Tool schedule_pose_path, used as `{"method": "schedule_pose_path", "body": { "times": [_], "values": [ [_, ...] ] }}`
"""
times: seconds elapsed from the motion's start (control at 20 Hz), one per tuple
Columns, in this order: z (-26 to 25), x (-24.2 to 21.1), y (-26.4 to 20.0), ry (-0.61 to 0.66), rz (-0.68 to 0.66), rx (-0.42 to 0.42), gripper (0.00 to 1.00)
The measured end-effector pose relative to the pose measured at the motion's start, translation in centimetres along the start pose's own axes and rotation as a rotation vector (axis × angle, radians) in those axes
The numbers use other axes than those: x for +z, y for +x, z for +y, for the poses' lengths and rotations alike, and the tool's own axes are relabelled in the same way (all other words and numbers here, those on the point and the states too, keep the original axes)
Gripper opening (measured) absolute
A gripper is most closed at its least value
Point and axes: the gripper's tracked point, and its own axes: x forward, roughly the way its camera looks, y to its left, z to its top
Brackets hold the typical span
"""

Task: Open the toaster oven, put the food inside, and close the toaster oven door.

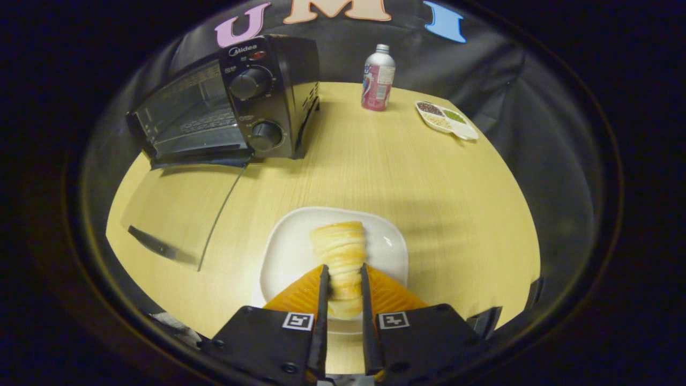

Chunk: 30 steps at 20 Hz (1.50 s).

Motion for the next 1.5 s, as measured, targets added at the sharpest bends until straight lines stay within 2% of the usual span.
{"method": "schedule_pose_path", "body": {
  "times": [0.2,0.45,0.8,0.9,1.1,1.5],
  "values": [
    [4.1,2.2,-3.0,0.056,-0.102,0.094,0.30],
    [12.1,6.6,-5.7,0.135,-0.238,0.293,0.29],
    [23.7,15.3,-5.6,0.548,-0.400,0.630,0.29],
    [25.8,17.6,-5.2,0.686,-0.431,0.690,0.29],
    [28.0,19.4,-3.4,0.801,-0.485,0.641,0.29],
    [28.3,19.9,-2.8,0.898,-0.511,0.582,0.29]
  ]
}}
